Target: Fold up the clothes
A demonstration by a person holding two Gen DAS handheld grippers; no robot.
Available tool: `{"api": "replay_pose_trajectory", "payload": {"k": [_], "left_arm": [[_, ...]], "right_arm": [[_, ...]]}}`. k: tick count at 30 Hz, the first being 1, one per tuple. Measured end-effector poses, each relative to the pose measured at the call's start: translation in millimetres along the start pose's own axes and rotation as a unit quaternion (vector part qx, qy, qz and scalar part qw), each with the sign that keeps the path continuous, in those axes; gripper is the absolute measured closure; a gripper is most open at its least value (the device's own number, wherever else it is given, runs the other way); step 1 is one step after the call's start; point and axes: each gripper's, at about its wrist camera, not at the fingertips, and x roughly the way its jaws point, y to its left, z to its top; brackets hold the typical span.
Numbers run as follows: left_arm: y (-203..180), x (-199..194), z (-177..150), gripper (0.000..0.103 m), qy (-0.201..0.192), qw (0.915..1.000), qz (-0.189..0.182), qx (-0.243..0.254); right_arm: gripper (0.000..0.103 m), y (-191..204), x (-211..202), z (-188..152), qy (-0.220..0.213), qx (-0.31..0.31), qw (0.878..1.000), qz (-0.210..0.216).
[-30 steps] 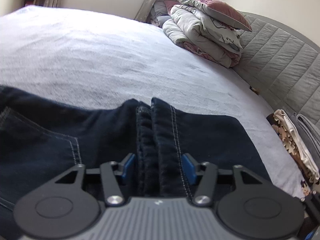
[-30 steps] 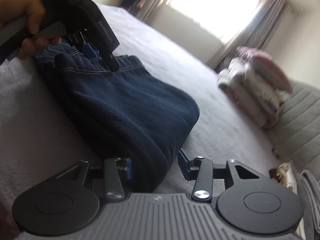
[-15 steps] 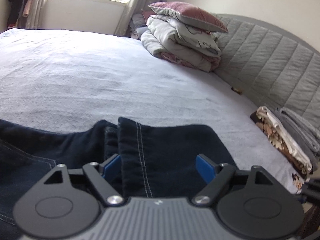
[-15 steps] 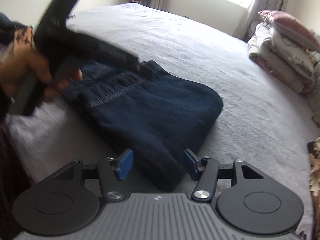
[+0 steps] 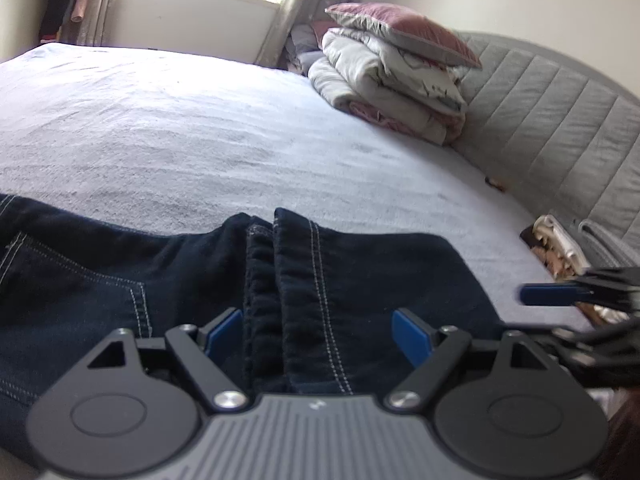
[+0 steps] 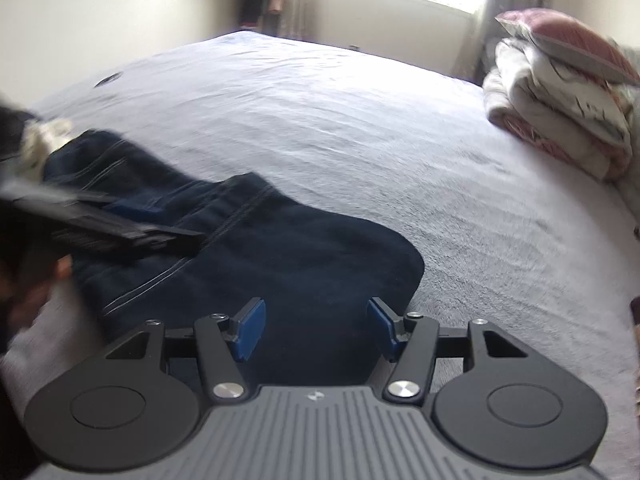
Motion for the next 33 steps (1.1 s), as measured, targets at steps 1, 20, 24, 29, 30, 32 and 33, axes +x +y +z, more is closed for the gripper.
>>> {"api": "replay_pose_trajectory", "payload": {"k": [1,20,24,29,30,32,33], "left_arm": [[-1,-2,-2,0.019,-0.005,1.0000,-0.002,0.000],[-8,11,-39,0.016,0.007,0.9952,0.008,0.098],[-10,7,-39,0.016,0.007,0.9957,0.015,0.091],[-7,3,-38,0.016,0.006,0.9966,0.026,0.077],[-6,0,-38,0.016,0.004,0.9970,0.030,0.071],[-1,-5,-37,0.016,-0.001,0.9975,0.040,0.059],[2,-8,-37,0.016,-0.005,0.9976,0.046,0.051]], "right_arm": [[0.044,-3,7,0,0.000,0.008,1.000,0.000],[0.042,-17,75,-5,0.003,-0.003,1.000,0.013],[0.042,-20,73,-6,-0.004,-0.004,1.000,0.018],[0.042,-18,67,-7,-0.010,-0.007,1.000,0.014],[0.042,-18,67,-7,-0.011,-0.007,1.000,0.014],[0.042,-19,65,-8,-0.013,-0.006,1.000,0.014],[0.042,-19,64,-8,-0.014,-0.006,1.000,0.013]]}}
